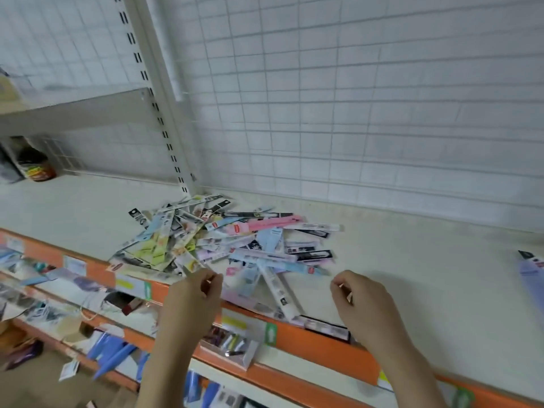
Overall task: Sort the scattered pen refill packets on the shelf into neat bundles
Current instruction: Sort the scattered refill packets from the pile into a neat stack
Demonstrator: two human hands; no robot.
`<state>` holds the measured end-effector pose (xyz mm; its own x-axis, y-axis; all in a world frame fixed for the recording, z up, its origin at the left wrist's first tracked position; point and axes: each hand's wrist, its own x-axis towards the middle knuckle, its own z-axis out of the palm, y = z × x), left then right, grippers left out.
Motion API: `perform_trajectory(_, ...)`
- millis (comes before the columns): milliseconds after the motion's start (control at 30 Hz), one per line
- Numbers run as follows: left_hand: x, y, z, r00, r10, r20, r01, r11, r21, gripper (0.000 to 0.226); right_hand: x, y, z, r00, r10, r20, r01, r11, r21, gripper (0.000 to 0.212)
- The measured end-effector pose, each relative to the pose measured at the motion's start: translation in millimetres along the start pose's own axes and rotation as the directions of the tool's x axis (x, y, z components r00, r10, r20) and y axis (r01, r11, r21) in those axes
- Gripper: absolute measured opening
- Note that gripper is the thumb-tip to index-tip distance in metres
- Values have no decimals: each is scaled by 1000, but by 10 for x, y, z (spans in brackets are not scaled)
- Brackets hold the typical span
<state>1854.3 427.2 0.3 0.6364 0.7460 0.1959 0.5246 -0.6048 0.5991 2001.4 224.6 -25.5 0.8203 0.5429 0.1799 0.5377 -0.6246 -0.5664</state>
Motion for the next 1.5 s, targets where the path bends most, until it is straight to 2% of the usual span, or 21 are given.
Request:
perform_trajectory(167, 218, -293, -156, 1000, 10, 25, -10, 1000, -15, 17, 88, -320, 257, 1000, 6, -14, -6, 1000, -14, 18)
perform_trajectory(400, 335, -247, -27, 989, 79, 125, -75, 997, -35, 18, 181, -391, 289, 1000, 22, -9, -22, 999, -42, 21)
perform_trajectory(567, 396, -133, 13, 980, 96, 173, -91, 995, -39, 17, 298, -474, 379, 999, 47, 28, -44, 993, -105, 40)
perform_trajectory(800, 429, 6, 73, 985, 124, 117, -120, 992, -40, 16, 358, -326, 220, 984, 134, -115, -148, 980, -132, 26)
perform_trajectory(933, 400, 132, 218, 987, 128, 99, -123, 991, -53, 15, 342, -91, -9, 961, 147, -234, -156, 988, -17, 22)
perform_trajectory(1067, 329, 259, 387, 986, 120, 112, -117, 993, -32, 15, 254, 101, -202, 922, 262, -284, -155, 925, 348, 15)
perform_trajectory(1133, 311, 285, 446, 988, 110, 106, -108, 994, -24, 22, 218, 135, -270, 916, 289, -278, -143, 883, 446, 10)
perform_trajectory(1267, 424, 319, 509, 981, 122, 149, -126, 992, 19, 36, 236, 136, -288, 937, 286, -199, -138, 829, 542, 33)
perform_trajectory(1367, 584, 336, 528, 973, 104, 205, -122, 990, 76, 42, 294, 94, -249, 944, 265, -198, -106, 809, 578, 42)
perform_trajectory(1433, 671, 326, 542, 960, 72, 269, -112, 984, 138, 42, 342, 63, -195, 941, 257, -222, -86, 812, 578, 39)
perform_trajectory(1500, 746, 294, 564, 944, 66, 323, -127, 977, 173, 37, 393, 26, -125, 933, 256, -253, -73, 823, 563, 25)
